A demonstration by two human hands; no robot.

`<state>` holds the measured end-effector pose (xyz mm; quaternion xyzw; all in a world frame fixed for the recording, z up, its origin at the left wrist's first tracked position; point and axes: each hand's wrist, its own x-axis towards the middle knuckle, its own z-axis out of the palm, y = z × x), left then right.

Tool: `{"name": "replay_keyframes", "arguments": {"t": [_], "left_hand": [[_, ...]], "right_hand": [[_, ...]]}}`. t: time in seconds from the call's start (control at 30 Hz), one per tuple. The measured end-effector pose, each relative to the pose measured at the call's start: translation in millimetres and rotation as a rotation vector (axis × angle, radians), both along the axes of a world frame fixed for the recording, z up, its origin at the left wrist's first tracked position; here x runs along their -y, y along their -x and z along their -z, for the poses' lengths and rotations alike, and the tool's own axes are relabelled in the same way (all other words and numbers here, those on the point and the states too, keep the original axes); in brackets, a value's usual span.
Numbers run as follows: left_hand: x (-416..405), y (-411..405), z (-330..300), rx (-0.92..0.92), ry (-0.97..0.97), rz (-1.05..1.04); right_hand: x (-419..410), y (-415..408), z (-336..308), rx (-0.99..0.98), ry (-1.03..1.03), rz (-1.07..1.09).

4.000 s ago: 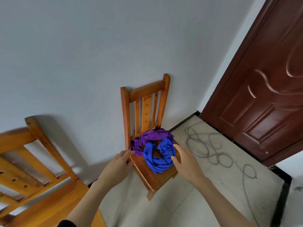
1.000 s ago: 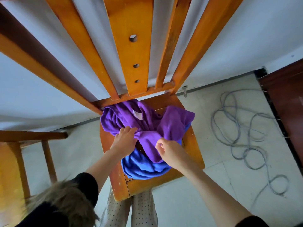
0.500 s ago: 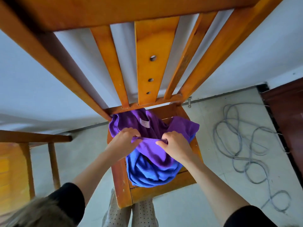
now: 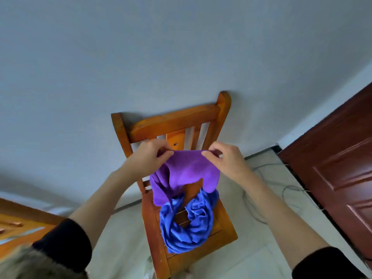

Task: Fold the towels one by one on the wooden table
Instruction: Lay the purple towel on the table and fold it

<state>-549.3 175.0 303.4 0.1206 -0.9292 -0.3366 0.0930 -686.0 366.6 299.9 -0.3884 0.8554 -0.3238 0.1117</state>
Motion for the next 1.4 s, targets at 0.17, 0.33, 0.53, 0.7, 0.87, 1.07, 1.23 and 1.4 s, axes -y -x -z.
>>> {"name": "replay_keyframes", "arguments": {"t": [0.17, 0.33, 0.53, 0.7, 0.87, 1.07, 1.23, 1.4], "left_hand": [[2.4, -47.8, -91.5, -0.112, 0.061, -0.121], [-14.1, -136.4, -141.3, -0.064, 0.115, -0.302], [-50.3, -259.2, -168.9, 0.016, 0.139, -0.603], [-83.6, -372.2, -185.0, -0.043, 0.198, -0.922], [-119.5, -490.8, -199.4, -0.082, 0.255, -1.228], [-170.3, -641.6, -194.6, -0.057, 0.262, -1.578], [-206.7, -774.0, -188.3, 0.024, 0.179, -1.711], [-228.5, -894.3, -178.0, 0.112, 0.151, -1.872]], "right_hand": [[13.3, -21.8, -88.6, -0.132, 0.110, -0.112], [33.4, -73.8, -129.5, -0.142, 0.179, -0.302], [49.6, -164.2, -160.4, -0.156, 0.271, -0.519], [71.1, -254.8, -190.2, -0.159, 0.242, -0.761], [89.8, -374.2, -214.8, -0.134, 0.334, -0.961], [110.9, -539.0, -229.9, -0.183, 0.434, -1.206], [125.8, -683.7, -226.7, -0.200, 0.427, -1.404], [134.3, -817.9, -216.3, -0.181, 0.451, -1.564]]}}
